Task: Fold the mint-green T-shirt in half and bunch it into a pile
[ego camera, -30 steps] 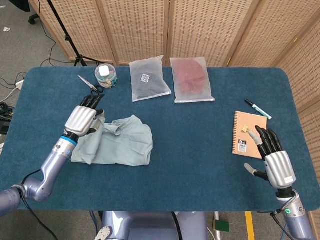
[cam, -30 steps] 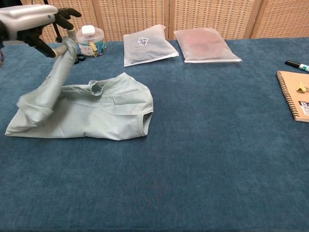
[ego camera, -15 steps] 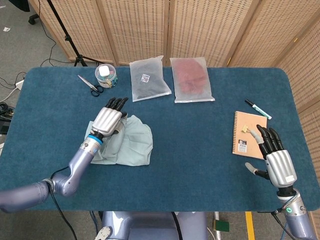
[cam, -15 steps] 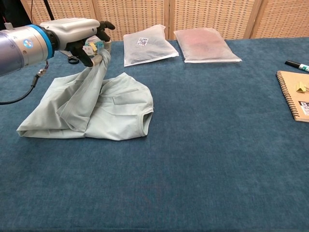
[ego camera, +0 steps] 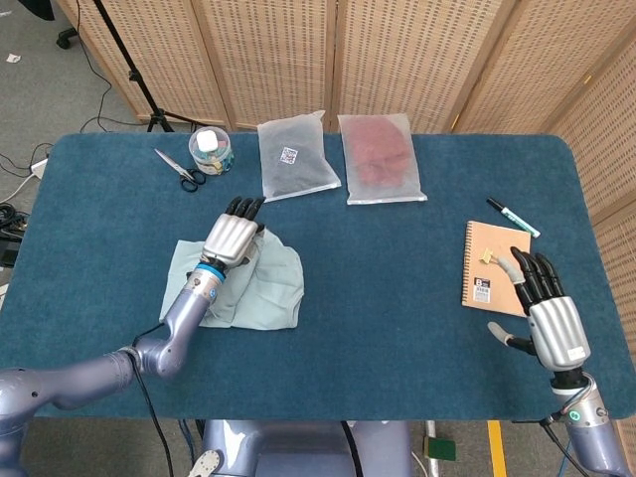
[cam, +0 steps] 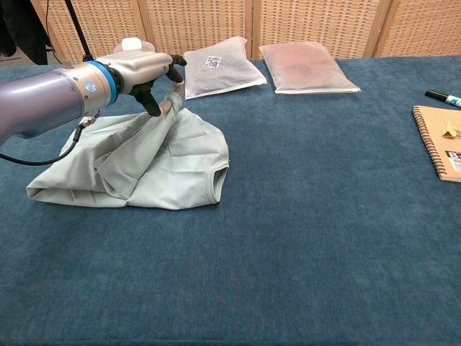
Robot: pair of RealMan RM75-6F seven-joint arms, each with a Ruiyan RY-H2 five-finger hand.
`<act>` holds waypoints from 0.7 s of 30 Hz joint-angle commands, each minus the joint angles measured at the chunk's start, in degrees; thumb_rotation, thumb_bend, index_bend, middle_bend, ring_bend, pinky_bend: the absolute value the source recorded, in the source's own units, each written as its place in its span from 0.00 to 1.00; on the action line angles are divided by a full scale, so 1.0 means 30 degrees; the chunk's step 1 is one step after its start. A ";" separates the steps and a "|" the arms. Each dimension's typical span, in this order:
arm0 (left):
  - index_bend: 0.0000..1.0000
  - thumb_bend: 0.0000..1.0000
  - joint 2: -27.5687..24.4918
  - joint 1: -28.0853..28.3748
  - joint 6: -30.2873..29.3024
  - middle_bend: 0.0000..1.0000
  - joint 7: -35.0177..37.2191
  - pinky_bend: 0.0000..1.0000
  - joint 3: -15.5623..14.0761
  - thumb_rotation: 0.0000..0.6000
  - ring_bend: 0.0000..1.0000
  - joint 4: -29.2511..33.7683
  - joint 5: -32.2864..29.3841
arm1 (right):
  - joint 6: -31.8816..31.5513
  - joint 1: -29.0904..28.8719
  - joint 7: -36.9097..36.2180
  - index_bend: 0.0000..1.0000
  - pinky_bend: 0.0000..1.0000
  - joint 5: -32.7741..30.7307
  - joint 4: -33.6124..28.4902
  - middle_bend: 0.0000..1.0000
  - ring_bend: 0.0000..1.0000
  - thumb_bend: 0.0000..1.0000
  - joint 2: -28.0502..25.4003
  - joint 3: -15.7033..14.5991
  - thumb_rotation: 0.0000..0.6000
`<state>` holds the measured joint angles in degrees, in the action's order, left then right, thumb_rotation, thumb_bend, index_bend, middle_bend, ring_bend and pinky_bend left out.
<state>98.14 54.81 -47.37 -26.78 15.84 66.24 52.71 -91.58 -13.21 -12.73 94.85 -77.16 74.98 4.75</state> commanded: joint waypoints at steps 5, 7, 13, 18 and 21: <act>0.80 0.59 0.1520 0.0740 0.0316 0.00 0.0921 0.00 -0.0043 1.00 0.00 -0.1856 0.0813 | 0.0097 -0.0026 -0.0111 0.00 0.00 -0.0114 0.0036 0.00 0.00 0.09 -0.0024 0.0057 1.00; 0.80 0.59 0.1908 0.0888 0.0360 0.00 0.1090 0.00 -0.0068 1.00 0.00 -0.2309 0.0971 | 0.0135 -0.0040 -0.0143 0.00 0.00 -0.0126 0.0032 0.00 0.00 0.09 -0.0035 0.0060 1.00; 0.28 0.50 0.2788 0.1103 0.0824 0.00 0.1428 0.00 -0.0092 1.00 0.00 -0.3291 0.0839 | 0.0128 -0.0028 -0.0320 0.00 0.00 -0.0195 -0.0010 0.00 0.00 0.09 -0.0119 0.0110 1.00; 0.00 0.32 0.2752 0.0978 0.0619 0.00 0.1726 0.00 -0.0077 1.00 0.00 -0.3128 0.1028 | 0.0078 -0.0003 -0.0356 0.00 0.00 -0.0167 -0.0056 0.00 0.00 0.09 -0.0156 0.0104 1.00; 0.00 0.18 0.2555 0.0815 0.0262 0.00 0.2098 0.00 -0.0020 1.00 0.00 -0.2815 0.1336 | 0.0036 0.0017 -0.0370 0.00 0.00 -0.0159 -0.0074 0.00 0.00 0.09 -0.0177 0.0110 1.00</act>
<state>106.04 57.46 -46.27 -20.81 15.69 57.49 56.42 -91.47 -13.15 -13.84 94.37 -77.38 74.45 5.08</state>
